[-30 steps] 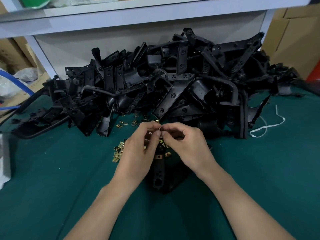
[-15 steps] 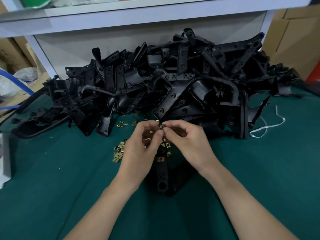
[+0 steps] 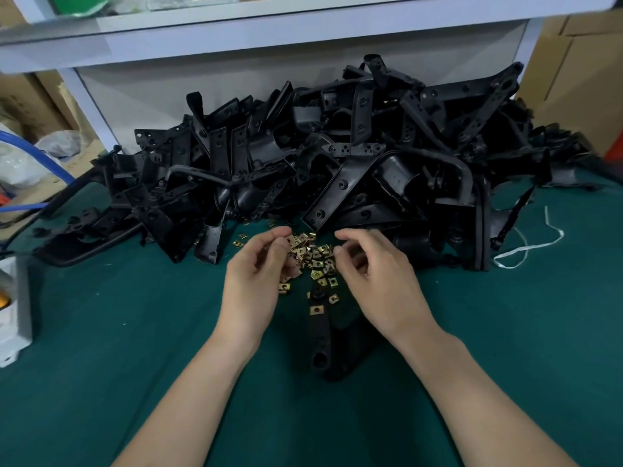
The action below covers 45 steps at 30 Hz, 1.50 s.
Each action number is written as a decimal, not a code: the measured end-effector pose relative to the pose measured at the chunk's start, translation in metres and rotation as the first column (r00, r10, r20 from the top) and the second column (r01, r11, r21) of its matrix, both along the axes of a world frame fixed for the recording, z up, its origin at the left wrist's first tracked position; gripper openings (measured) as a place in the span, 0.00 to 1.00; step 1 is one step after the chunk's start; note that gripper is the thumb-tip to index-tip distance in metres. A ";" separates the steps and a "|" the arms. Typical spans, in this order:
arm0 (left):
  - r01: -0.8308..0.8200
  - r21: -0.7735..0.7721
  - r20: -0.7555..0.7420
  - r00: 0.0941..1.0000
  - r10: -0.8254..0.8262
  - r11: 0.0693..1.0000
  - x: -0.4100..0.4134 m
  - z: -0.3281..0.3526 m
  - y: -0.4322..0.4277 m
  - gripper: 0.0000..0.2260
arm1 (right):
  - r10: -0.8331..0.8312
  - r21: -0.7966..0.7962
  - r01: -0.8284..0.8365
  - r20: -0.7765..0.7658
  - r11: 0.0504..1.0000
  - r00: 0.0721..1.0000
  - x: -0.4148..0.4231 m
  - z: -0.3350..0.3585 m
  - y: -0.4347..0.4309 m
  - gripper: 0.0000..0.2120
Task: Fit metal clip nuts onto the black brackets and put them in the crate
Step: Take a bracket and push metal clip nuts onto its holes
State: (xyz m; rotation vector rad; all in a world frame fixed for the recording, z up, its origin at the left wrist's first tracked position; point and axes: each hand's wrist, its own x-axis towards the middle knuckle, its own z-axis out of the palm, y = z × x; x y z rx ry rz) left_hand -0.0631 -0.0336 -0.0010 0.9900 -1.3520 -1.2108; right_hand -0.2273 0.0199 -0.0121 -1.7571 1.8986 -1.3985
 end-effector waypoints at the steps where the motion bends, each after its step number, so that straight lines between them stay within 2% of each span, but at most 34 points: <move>1: 0.014 0.023 -0.033 0.999 -0.013 1.000 0.000 0.000 0.000 0.08 | 0.034 -0.029 -0.033 0.038 0.999 0.999 0.001 0.002 0.002 0.11; 4: 0.041 0.103 -0.154 0.988 -0.025 0.994 -0.001 0.001 -0.001 0.08 | 0.242 0.065 -0.260 0.209 0.963 0.948 0.007 0.008 0.007 0.12; 6: 0.077 0.167 -0.238 0.971 -0.035 0.983 0.001 0.003 -0.002 0.08 | 0.330 0.172 -0.357 0.166 0.918 0.929 0.011 0.007 0.009 0.14; 9: 0.149 0.247 -0.333 0.941 -0.060 0.958 0.004 0.005 -0.003 0.09 | 0.373 0.238 -0.382 0.083 0.893 0.924 0.013 0.004 0.008 0.12; 11: 0.182 0.265 -0.359 0.930 -0.078 0.947 0.004 0.007 -0.002 0.08 | 0.356 0.223 -0.364 0.076 0.904 0.931 0.012 0.004 0.007 0.10; 14: 0.179 0.232 -0.333 0.938 -0.095 0.956 0.002 0.007 -0.002 0.09 | 0.264 0.160 -0.266 0.036 0.951 0.964 0.008 0.001 0.005 0.13; 18: 0.201 0.195 -0.311 0.941 -0.134 0.960 0.000 0.007 0.002 0.14 | 0.111 0.073 -0.120 0.110 0.990 0.988 -0.001 -0.002 0.000 0.13; 23: 0.222 0.203 -0.321 0.935 -0.150 0.954 0.000 0.006 0.002 0.14 | 0.018 0.034 -0.024 0.178 0.999 0.984 -0.007 -0.005 -0.004 0.13; 31: 0.213 0.214 -0.314 0.939 -0.139 0.953 0.001 0.006 0.002 0.10 | -0.016 0.045 0.007 0.192 0.999 0.981 -0.007 -0.006 -0.005 0.13; 45: 0.208 0.190 -0.279 0.948 -0.151 0.960 0.001 0.009 0.004 0.09 | -0.017 0.030 0.012 0.176 0.999 0.984 -0.006 -0.006 -0.005 0.12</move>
